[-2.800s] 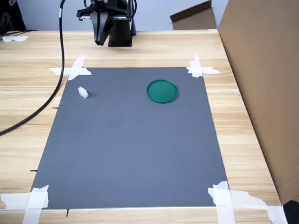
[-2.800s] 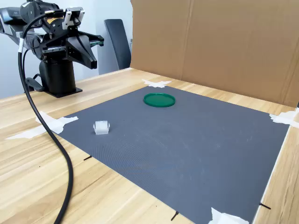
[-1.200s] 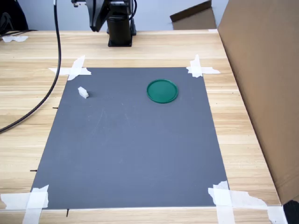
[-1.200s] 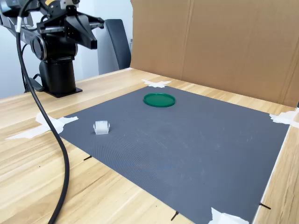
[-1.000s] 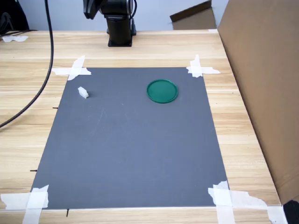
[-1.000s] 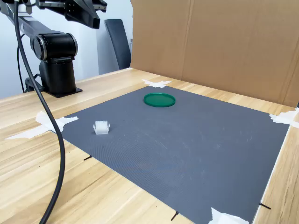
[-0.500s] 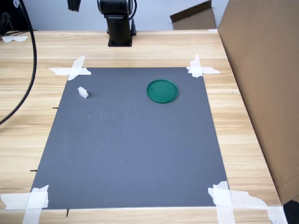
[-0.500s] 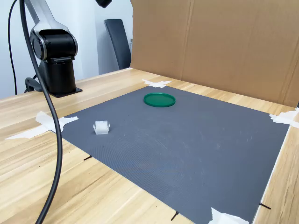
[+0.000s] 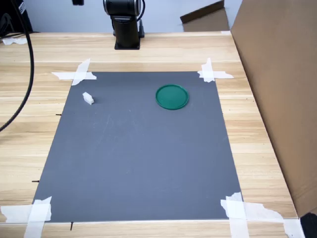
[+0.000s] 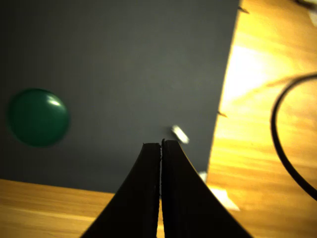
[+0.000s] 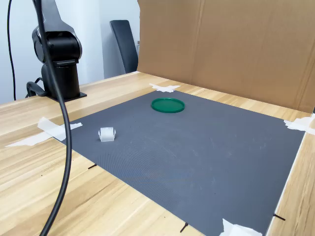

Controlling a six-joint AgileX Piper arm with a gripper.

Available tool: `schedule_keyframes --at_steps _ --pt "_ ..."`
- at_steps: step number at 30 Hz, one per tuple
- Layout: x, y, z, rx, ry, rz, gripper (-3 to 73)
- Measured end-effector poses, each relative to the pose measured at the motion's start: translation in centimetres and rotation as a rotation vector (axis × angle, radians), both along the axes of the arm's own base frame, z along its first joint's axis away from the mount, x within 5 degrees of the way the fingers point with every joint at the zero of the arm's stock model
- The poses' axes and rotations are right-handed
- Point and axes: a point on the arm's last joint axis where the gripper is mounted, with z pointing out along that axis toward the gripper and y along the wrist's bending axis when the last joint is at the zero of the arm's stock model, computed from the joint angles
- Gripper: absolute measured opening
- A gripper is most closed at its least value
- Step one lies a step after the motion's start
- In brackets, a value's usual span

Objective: Grasp a white terminal and put it in the green lid.

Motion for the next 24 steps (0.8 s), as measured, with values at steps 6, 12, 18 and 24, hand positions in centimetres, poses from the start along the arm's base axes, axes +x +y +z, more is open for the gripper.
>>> schedule_keyframes --at_steps 6,12,18,24 --pt "0.9 1.1 1.6 0.060 -0.040 0.127 -2.8" --pt "1.7 2.0 2.5 0.001 -0.061 0.209 -2.8" --pt "4.5 6.8 3.7 -0.145 -0.084 0.377 -2.8" --pt "5.5 8.3 5.4 -0.134 -0.142 0.414 -2.8"
